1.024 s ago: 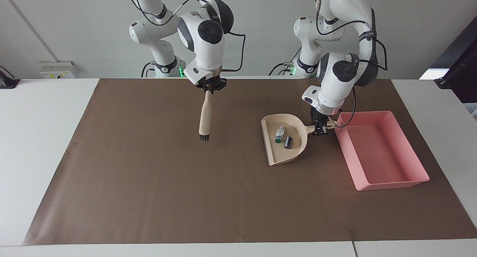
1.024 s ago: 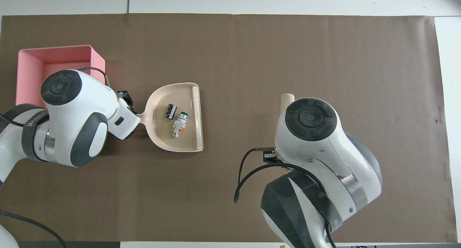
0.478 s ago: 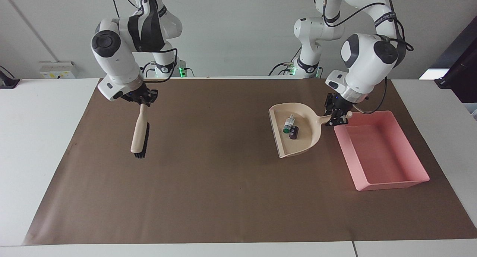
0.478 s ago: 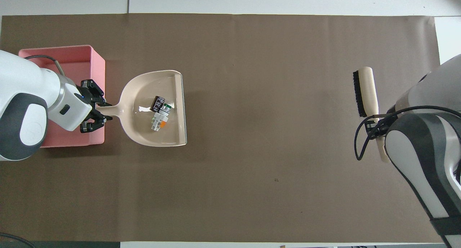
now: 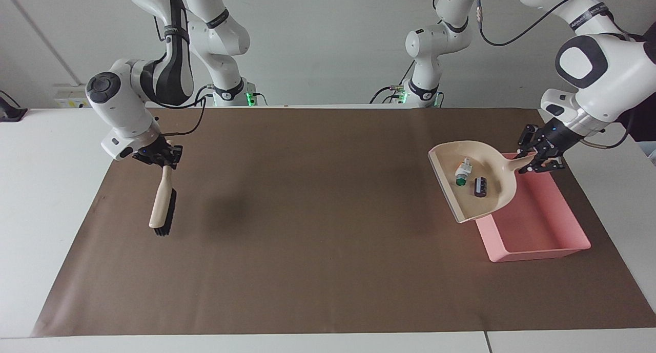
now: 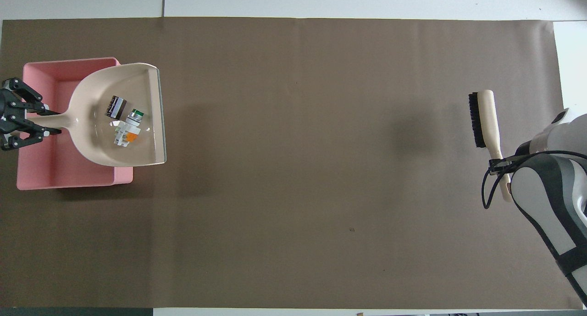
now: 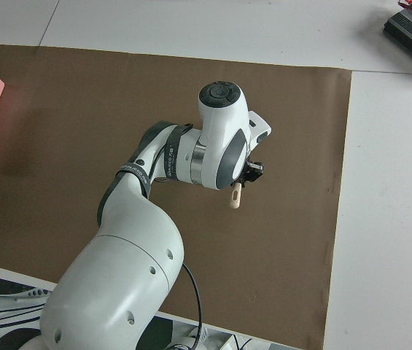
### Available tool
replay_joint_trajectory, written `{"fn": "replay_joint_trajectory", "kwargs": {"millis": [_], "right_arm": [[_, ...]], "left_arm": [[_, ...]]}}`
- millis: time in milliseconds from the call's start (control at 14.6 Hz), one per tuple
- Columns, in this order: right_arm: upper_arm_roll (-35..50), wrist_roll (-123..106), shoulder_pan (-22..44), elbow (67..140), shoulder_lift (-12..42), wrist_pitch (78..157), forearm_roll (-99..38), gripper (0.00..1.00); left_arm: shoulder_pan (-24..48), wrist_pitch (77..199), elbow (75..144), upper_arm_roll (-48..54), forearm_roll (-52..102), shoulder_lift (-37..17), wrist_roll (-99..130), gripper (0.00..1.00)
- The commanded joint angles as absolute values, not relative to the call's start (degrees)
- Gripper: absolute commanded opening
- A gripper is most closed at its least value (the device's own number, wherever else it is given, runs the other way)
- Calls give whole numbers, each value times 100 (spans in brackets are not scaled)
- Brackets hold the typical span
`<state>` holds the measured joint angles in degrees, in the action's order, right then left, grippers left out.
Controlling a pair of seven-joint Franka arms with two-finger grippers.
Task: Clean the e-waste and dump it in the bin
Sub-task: 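Tip the dustpan over the pink bin with the left gripper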
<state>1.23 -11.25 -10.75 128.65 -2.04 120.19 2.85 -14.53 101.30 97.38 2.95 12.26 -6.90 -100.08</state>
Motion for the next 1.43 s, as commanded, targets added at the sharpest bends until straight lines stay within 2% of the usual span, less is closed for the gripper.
{"fn": "replay_joint_trajectory", "kwargs": {"millis": [0, 341, 683, 888, 956, 1092, 1161, 1365], "right_arm": [[229, -1248, -1213, 13174, -290, 12260, 369, 0], [220, -1327, -1195, 13377, -352, 12366, 483, 5], [220, -1222, -1222, 13632, -413, 12700, 492, 18], [229, -1073, -1248, 13641, -413, 12700, 492, 31], [229, -1055, -1248, 13641, -413, 12700, 492, 40], [229, -1063, -1283, 13632, -413, 12691, 492, 91], [229, -1063, -1292, 13580, -404, 12630, 483, 100], [229, -1063, -1292, 13019, -343, 12420, 483, 100]], "left_arm": [[-2090, 9809, 9089, 334, 1389, -1010, -10590, 0], [-2197, 9940, 8824, 18, 898, -1195, -10530, 0], [-1907, 10563, 8842, 26, -648, -1274, -10441, 1], [-1750, 10731, 8842, 35, -1176, -1292, -10319, 1], [-1645, 10827, 8842, 35, -1456, -1292, -10257, 1], [-1355, 10959, 8850, 35, -2202, -1292, -10082, 1], [-1180, 10977, 8877, 35, -2676, -1292, -9890, 1], [-845, 10986, 8947, 44, -3514, -1292, -9353, 1]]}}
